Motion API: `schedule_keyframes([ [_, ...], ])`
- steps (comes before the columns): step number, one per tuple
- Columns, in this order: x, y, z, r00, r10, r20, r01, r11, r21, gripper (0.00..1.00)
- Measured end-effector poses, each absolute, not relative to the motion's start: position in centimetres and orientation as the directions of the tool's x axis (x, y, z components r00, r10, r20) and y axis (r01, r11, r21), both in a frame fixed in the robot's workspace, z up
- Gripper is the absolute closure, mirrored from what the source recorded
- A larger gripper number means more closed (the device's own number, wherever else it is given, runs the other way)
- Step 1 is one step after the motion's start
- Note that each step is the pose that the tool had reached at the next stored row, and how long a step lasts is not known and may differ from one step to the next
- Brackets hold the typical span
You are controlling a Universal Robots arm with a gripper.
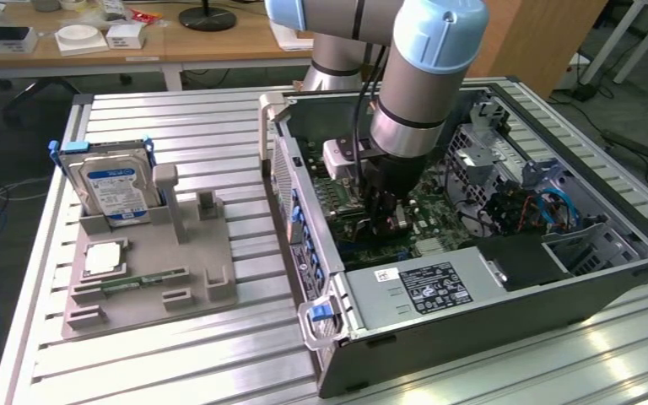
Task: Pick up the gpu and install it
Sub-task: 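Insert the gpu into the slot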
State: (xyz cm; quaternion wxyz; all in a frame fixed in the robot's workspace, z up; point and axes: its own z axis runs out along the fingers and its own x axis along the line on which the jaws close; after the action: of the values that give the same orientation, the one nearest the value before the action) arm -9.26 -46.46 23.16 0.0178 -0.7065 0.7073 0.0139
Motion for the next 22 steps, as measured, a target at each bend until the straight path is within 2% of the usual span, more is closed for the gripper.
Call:
schedule_keyframes([
  [9,-9.3,-46.4,23.1,-0.002,-0.999,-0.046,-1.0,0.002,-0.006,0.73],
  [10,-9.3,-46.4,23.2,-0.001,-0.999,-0.045,-1.0,0.002,-0.005,0.66],
  [22,-9.3,-46.5,25.4,-0.001,-0.999,-0.045,-1.0,0.001,-0.006,0.66],
])
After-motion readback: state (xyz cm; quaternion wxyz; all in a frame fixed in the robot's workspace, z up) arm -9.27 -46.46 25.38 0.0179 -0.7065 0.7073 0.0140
